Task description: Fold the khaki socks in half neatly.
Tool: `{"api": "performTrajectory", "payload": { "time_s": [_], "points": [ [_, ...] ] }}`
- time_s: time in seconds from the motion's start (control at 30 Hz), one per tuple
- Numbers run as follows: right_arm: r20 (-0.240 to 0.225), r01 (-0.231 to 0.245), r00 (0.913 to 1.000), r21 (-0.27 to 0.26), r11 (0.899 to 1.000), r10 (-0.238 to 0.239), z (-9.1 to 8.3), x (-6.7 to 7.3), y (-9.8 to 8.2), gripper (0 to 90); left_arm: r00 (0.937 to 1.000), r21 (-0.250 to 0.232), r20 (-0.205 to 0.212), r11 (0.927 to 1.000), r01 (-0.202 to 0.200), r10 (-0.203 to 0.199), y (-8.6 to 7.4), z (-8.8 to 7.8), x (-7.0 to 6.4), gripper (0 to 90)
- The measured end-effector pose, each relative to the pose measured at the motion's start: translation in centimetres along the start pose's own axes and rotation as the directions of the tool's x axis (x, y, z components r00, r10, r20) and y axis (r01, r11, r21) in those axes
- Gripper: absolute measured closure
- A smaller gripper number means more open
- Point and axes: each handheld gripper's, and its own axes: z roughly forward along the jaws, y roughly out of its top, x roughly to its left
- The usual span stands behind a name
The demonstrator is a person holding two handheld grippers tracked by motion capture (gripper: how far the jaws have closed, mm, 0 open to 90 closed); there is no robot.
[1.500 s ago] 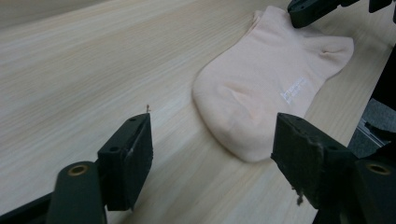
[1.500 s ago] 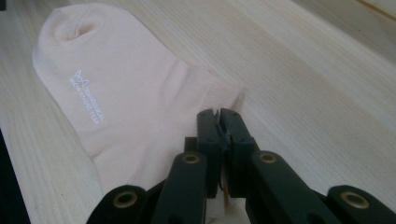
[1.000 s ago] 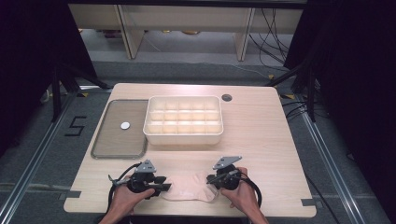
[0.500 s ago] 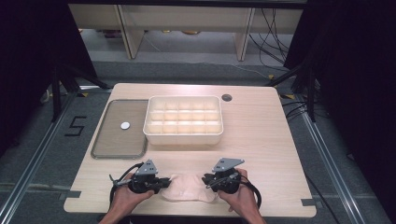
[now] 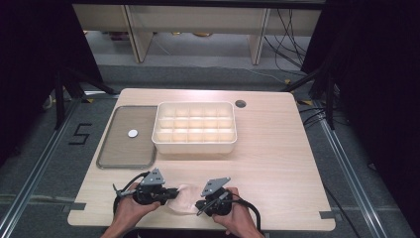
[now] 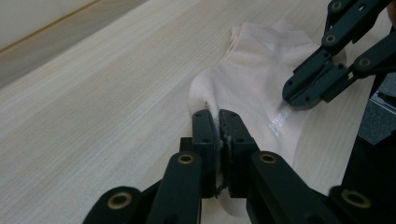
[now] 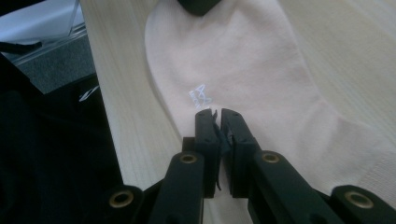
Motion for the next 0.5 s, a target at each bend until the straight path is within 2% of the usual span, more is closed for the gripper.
{"api": "performTrajectory", "payload": {
  "time_s": [0.03, 0.1, 0.13, 0.17, 0.23, 0.3, 0.33, 0.37, 0.43, 0.5],
  "points": [
    [0.008, 0.005, 1.0, -0.014, 1.0, -0.004, 0.3, 0.1, 0.0, 87.4, 1.0, -0.002, 0.004, 1.0, -0.009, 0.009, 0.0, -0.1, 0.0, 85.4],
    [-0.004, 0.01, 0.9999, -0.008, 1.0, -0.01, 0.2, 0.1, 0.0, 87.7, 1.0, -0.001, -0.001, 1.0, -0.001, 0.001, 0.1, -0.3, 0.1, 85.3],
    [-0.003, 0.002, 1.0, -0.014, 1.0, -0.002, 0.4, 0.1, 0.1, 87.7, 0.9998, 0.006, 0.002, 0.9998, -0.018, 0.018, 0.1, -0.4, 0.3, 85.4],
    [-0.003, 0.002, 1.0, -0.014, 1.0, -0.002, 0.4, 0.1, 0.1, 87.7, 0.9998, 0.006, 0.002, 0.9998, -0.018, 0.018, 0.1, -0.4, 0.3, 85.3],
    [-0.005, 0.008, 1.0, -0.022, 1.0, -0.008, 0.6, 0.2, 0.1, 87.8, 0.9999, 0.008, 0.005, 0.9999, -0.012, 0.012, 0.1, -0.6, 0.3, 85.3],
    [-0.017, 0.01, 0.9998, -0.014, 1.0, -0.01, 0.6, 0.3, 0.3, 87.7, 0.9998, 0.004, 0.012, 0.9999, 0.014, -0.014, 0.1, -0.9, 0.4, 85.3],
    [-0.029, 0.011, 0.9995, -0.026, 1.0, -0.012, 0.9, 0.3, 0.4, 87.7, 0.9998, -0.002, 0.021, 1.0, 0.007, -0.007, 0.1, -1.0, 0.5, 85.3],
    [-0.03, 0.016, 0.9994, -0.014, 1.0, -0.016, 0.7, 0.2, 0.5, 87.7, 0.9997, 0.006, 0.022, 0.9999, 0.012, -0.012, 0.1, -1.2, 0.6, 85.2],
    [-0.024, 0.005, 0.9997, -0.027, 1.0, -0.005, 0.5, 0.1, 0.7, 87.7, 0.9997, 0.02, 0.021, 0.9998, 0.009, -0.01, 0.1, -1.5, 0.7, 85.2],
    [-0.021, 0.002, 0.9998, -0.033, 0.999, -0.003, 0.2, -0.2, 0.8, 87.7, 0.9998, 0.014, 0.021, 0.9999, 0.007, -0.007, 0.2, -1.6, 0.8, 85.2]
  ]
}}
